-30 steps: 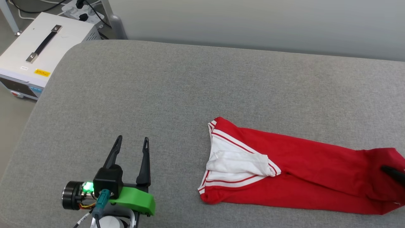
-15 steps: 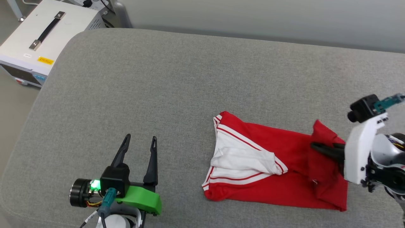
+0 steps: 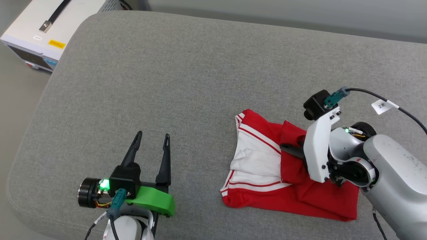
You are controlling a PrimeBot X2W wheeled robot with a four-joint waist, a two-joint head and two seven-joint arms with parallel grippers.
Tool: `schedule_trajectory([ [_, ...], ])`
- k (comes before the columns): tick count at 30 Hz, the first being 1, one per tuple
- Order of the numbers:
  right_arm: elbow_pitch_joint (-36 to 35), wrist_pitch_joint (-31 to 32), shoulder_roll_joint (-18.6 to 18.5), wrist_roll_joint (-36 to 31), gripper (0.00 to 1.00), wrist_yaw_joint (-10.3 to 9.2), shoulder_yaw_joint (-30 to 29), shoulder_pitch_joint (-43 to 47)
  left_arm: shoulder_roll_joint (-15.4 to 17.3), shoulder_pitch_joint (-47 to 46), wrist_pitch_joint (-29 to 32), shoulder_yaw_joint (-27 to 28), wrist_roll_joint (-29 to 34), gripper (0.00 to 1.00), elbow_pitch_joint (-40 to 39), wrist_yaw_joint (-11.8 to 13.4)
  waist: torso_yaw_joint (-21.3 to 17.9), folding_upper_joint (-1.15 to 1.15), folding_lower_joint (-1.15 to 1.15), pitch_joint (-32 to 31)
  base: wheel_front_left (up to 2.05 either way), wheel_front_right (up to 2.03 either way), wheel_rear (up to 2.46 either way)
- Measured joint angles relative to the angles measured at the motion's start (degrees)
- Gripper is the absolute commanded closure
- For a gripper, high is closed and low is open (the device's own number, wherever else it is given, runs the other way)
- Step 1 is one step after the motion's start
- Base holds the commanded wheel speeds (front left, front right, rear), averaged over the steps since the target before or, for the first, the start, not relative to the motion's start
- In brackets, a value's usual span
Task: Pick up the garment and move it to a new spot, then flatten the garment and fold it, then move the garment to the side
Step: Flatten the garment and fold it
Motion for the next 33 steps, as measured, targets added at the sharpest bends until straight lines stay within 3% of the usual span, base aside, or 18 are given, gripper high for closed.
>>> schedule_trajectory([
  [9, 7.0, -4.6, 0.3, -0.4, 1.00, 0.00, 7.1, -1.7, -0.4, -0.7, 0.0, 0.0, 0.0, 0.00, 0.3, 0.0, 0.6, 0.00, 0.00, 1.0, 0.00, 0.00, 0.00],
  [10, 7.1, -5.3, 0.2, -0.3, 0.70, 0.00, 7.7, -1.9, -0.4, -0.7, 0.0, 0.1, 0.0, 0.00, 0.4, 0.0, 0.5, 0.00, 0.00, 0.9, 0.00, 0.00, 0.00],
  [11, 7.2, -6.2, 0.1, 0.0, 0.27, -0.01, 8.2, -2.1, -0.4, -0.7, 0.0, 0.2, 0.0, 0.00, 0.4, 0.0, 0.4, 0.00, 0.00, 0.7, 0.00, 0.00, 0.00],
  [12, 7.1, -7.0, -0.1, 0.0, 0.00, 0.00, 8.6, -2.2, -0.4, -0.7, 0.0, 0.3, 0.0, 0.00, 0.5, 0.0, 0.3, 0.00, 0.00, 0.5, 0.00, 0.00, 0.00],
  [19, 3.2, -17.9, -3.3, -0.6, 0.00, -0.01, 9.7, -2.4, -0.5, -0.4, 0.0, 1.1, 0.6, 0.00, 0.9, 0.0, -0.9, 0.00, 0.00, -2.0, 0.00, 0.00, 0.00],
  [23, 1.2, -26.3, -5.3, -3.1, 0.00, 0.00, 7.3, -2.2, -0.4, 0.1, 0.0, 2.2, 0.6, 0.00, 0.9, -0.2, -2.2, 0.00, -0.01, -3.4, 0.00, 0.00, 0.00],
  [31, 2.3, -43.2, -5.6, -15.6, 0.00, 0.00, -5.2, 2.9, 0.3, 1.1, 0.0, 4.0, 0.8, 0.00, 0.4, -0.4, -5.3, 0.00, -0.01, -5.8, 0.00, 0.00, 0.00],
  [32, 2.9, -48.0, -3.8, -20.5, 0.00, 0.00, -11.2, 5.8, 0.3, 1.4, 0.0, 4.3, 0.9, 0.00, 0.2, -0.5, -6.5, 0.00, 0.00, -6.5, 0.00, 0.00, 0.00],
  [33, 2.9, -49.6, -3.1, -22.5, 0.00, 0.00, -13.4, 7.0, 0.4, 1.6, 0.0, 4.4, 0.9, 0.00, 0.1, -0.5, -6.9, 0.00, -0.01, -6.8, 0.00, 0.00, 0.00],
])
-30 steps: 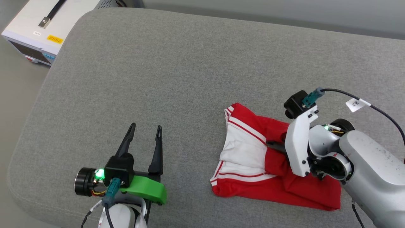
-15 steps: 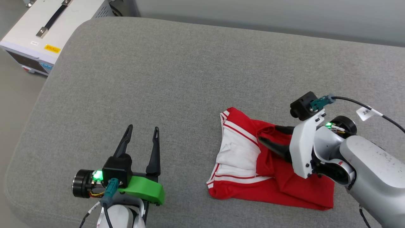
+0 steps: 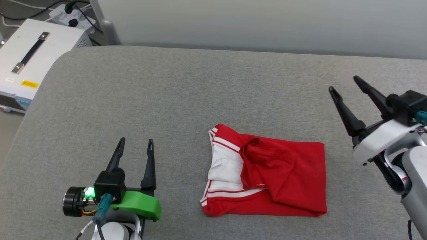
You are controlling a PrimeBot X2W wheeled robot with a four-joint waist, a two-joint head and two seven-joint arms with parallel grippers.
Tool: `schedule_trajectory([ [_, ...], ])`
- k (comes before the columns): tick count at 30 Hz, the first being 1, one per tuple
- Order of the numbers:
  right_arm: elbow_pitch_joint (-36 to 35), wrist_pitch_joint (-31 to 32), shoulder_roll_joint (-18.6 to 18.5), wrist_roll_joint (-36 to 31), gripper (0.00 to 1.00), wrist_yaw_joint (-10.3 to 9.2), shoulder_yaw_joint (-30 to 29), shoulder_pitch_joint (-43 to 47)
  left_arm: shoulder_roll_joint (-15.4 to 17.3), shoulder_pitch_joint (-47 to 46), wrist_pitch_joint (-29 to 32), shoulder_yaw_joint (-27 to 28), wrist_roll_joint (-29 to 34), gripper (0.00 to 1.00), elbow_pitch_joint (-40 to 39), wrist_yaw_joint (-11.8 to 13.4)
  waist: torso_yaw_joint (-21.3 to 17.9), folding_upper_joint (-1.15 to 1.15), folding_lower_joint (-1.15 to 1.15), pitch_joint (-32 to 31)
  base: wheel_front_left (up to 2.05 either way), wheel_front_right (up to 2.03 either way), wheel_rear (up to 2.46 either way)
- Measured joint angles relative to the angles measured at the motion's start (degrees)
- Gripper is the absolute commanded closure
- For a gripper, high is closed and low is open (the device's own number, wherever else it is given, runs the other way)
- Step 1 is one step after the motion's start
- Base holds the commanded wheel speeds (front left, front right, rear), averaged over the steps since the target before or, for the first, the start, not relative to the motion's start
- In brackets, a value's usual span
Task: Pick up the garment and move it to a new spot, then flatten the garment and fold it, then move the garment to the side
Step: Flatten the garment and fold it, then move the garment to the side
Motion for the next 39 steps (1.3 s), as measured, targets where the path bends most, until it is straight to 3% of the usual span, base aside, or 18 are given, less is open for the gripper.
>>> schedule_trajectory([
  [3, -1.1, -3.8, 3.9, -6.3, 0.00, -0.01, -8.4, 5.1, 0.0, 0.8, 0.0, 0.0, 0.1, 0.00, -0.3, 0.0, -1.3, 0.00, 0.00, -1.1, 0.00, 0.00, 0.00],
  [8, -5.5, -5.1, 9.9, -12.6, 0.00, -0.01, -17.2, 12.8, 0.0, 1.6, 0.0, -0.2, 0.1, 0.00, -0.7, 0.0, -2.3, 0.00, 0.00, -2.5, 0.00, 0.00, 0.00],
  [17, -14.6, -5.3, 19.1, -18.0, 0.00, -0.01, -26.0, 24.3, 0.0, 2.8, 0.0, -0.4, 0.1, 0.00, -1.8, -0.3, -2.7, 0.00, 0.00, -3.9, 0.00, 0.00, 0.00],
  [26, -16.1, -5.3, 22.5, -20.1, 0.00, -0.01, -27.1, 31.5, 0.0, 4.1, 0.0, -0.6, 0.0, 0.00, -1.7, -1.1, -1.9, 0.00, 0.00, -4.4, 0.00, 0.00, 0.00],
  [39, -16.4, -5.3, 22.6, -21.5, 0.00, -0.01, -27.2, 32.4, -0.1, 4.2, 0.0, -0.8, -0.4, 0.00, -0.8, -1.1, -1.4, 0.00, 0.00, -4.2, 0.00, 0.00, 0.00],
])
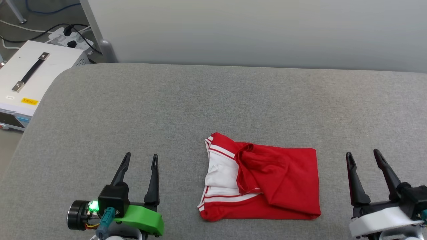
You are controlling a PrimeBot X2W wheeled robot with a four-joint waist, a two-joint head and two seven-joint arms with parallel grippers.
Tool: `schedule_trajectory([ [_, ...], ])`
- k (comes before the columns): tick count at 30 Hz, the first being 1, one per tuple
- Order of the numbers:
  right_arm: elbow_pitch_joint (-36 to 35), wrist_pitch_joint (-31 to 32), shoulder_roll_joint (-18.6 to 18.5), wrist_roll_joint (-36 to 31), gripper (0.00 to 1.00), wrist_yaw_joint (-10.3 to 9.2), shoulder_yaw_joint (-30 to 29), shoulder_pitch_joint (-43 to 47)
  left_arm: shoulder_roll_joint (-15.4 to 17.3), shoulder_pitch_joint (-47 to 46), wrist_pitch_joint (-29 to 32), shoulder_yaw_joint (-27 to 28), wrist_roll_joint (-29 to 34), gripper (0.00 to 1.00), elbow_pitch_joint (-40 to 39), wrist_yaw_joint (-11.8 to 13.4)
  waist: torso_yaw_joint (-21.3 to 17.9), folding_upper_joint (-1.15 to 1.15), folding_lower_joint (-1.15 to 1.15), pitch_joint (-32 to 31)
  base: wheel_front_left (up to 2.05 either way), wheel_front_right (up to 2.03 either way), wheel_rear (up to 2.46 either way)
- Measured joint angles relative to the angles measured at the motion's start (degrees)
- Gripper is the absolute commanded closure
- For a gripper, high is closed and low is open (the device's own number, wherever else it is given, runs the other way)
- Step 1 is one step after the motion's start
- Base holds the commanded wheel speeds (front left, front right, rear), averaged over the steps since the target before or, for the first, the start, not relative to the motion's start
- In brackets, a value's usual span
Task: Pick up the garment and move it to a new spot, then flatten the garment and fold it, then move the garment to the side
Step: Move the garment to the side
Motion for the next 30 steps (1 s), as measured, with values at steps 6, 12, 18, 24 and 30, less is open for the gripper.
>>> schedule_trajectory([
  [6, -0.7, 0.0, -5.6, 0.6, 0.00, 0.00, 0.1, -7.2, -0.1, -0.1, 0.0, 0.0, -0.1, 0.00, 0.3, -0.1, 0.2, 0.00, 0.00, 0.9, 0.00, 0.00, 0.00],
  [12, -0.7, 8.3, -15.0, 6.2, 0.00, 0.00, 3.7, -16.4, -0.2, -0.2, 0.0, -0.2, -0.1, 0.00, 0.4, -0.3, 1.0, 0.00, 0.00, 1.9, 0.00, 0.00, 0.00],
  [18, 0.0, 30.3, -23.2, 20.3, 0.00, 0.00, 9.5, -20.2, -0.4, -0.4, 0.0, -0.2, -0.2, 0.00, 0.6, -0.3, 1.7, 0.00, 0.00, 3.2, 0.00, 0.00, 0.00],
  [24, 1.8, 46.7, -26.8, 32.3, 0.00, 0.00, 12.2, -20.3, -0.5, -1.5, 0.0, -0.4, -0.6, 0.00, 0.5, -0.4, 2.3, 0.00, 0.00, 5.0, 0.00, 0.00, 0.00],
  [30, 4.0, 54.6, -26.8, 38.7, 0.00, 0.00, 14.7, -18.6, -0.7, -3.2, 0.0, -1.1, -0.8, 0.00, 0.6, -0.4, 3.3, 0.00, 0.00, 7.2, 0.00, 0.00, 0.00],
])
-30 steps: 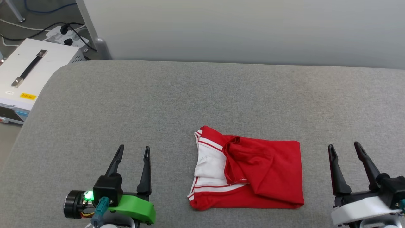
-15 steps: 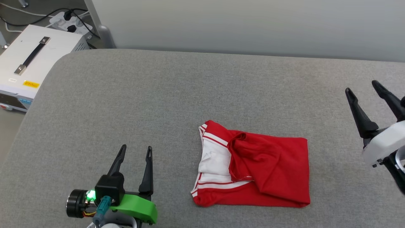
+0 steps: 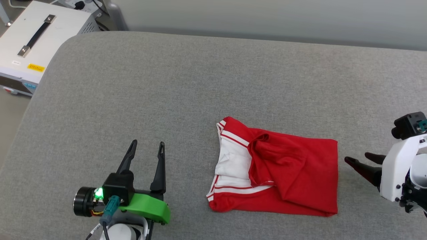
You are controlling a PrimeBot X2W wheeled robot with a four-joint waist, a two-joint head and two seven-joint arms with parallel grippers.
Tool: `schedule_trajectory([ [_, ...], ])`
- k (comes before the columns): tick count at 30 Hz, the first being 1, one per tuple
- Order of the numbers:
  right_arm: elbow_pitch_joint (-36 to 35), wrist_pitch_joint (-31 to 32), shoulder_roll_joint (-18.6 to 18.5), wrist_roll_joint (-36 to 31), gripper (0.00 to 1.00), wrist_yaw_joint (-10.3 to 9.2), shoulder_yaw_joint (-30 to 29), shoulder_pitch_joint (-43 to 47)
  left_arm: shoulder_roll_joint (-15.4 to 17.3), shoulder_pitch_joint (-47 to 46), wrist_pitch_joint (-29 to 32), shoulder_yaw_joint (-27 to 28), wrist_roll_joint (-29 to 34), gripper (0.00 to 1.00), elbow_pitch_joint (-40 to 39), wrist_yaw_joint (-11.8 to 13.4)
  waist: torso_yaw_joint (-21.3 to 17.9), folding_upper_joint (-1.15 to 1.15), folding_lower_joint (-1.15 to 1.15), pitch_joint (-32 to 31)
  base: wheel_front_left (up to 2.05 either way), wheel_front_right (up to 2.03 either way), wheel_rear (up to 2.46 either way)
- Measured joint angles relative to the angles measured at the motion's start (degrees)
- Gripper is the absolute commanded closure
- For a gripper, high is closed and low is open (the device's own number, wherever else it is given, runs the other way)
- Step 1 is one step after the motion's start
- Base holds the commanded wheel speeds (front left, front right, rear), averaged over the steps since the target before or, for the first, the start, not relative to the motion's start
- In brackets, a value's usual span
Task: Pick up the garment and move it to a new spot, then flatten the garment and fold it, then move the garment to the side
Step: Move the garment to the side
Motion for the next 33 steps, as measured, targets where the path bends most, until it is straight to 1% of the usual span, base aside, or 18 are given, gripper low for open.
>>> schedule_trajectory([
  [5, 2.5, 1.2, 1.2, 1.8, 0.00, 0.00, 2.3, 0.0, -0.1, -1.2, 0.0, -0.5, -0.4, 0.00, 0.1, 0.0, 1.0, 0.00, 0.00, 2.0, 0.00, 0.00, 0.00],
  [11, 6.2, 0.2, 3.0, 2.9, 0.00, 0.00, 5.6, -1.4, -0.3, -2.7, 0.0, -1.2, -0.4, 0.00, 0.4, 0.0, 2.5, 0.00, 0.00, 4.1, 0.00, 0.00, 0.00],
  [14, 7.6, -0.3, 3.2, 3.8, 0.00, 0.00, 7.7, -2.4, -0.3, -3.1, 0.0, -1.3, -0.4, 0.00, 0.5, 0.0, 3.2, 0.00, 0.00, 4.7, 0.00, 0.00, 0.00],
  [17, 8.5, -1.6, 2.5, 3.9, 0.00, 0.00, 10.2, -2.9, -0.3, -3.2, 0.0, -1.5, -0.4, 0.00, 0.9, 0.0, 3.8, 0.00, 0.00, 5.0, 0.00, 0.00, 0.00],
  [18, 8.7, -2.1, 2.2, 3.9, 0.08, 0.00, 11.0, -3.1, -0.3, -3.2, 0.0, -1.5, -0.5, 0.00, 1.0, 0.0, 4.0, 0.00, 0.00, 5.1, 0.00, 0.00, 0.00],
  [19, 8.8, -2.9, 2.0, 4.0, 0.80, 0.00, 11.6, -3.3, -0.3, -3.2, 0.0, -1.6, -0.5, 0.00, 1.1, 0.0, 4.1, 0.00, 0.00, 5.0, 0.00, 0.00, 0.00],
  [20, 8.9, -3.8, 1.8, 4.2, 1.00, 0.00, 12.0, -3.3, -0.3, -3.2, 0.0, -1.6, -0.6, 0.00, 1.2, 0.0, 4.2, 0.00, 0.00, 4.9, 0.00, 0.00, 0.00],
  [27, 8.2, -10.5, -0.1, 4.7, 1.00, 0.00, 16.0, -4.8, -0.4, -3.2, 0.0, -1.4, -0.9, 0.00, 1.8, 0.0, 3.9, 0.00, 0.00, 3.5, 0.00, 0.00, 0.00],
  [33, 4.4, -15.7, -2.5, 3.1, 1.00, 0.00, 19.2, -8.8, -0.4, -2.8, 0.0, -1.0, -1.0, 0.00, 1.9, 0.1, 2.6, 0.00, 0.00, 1.7, 0.00, 0.00, 0.00],
])
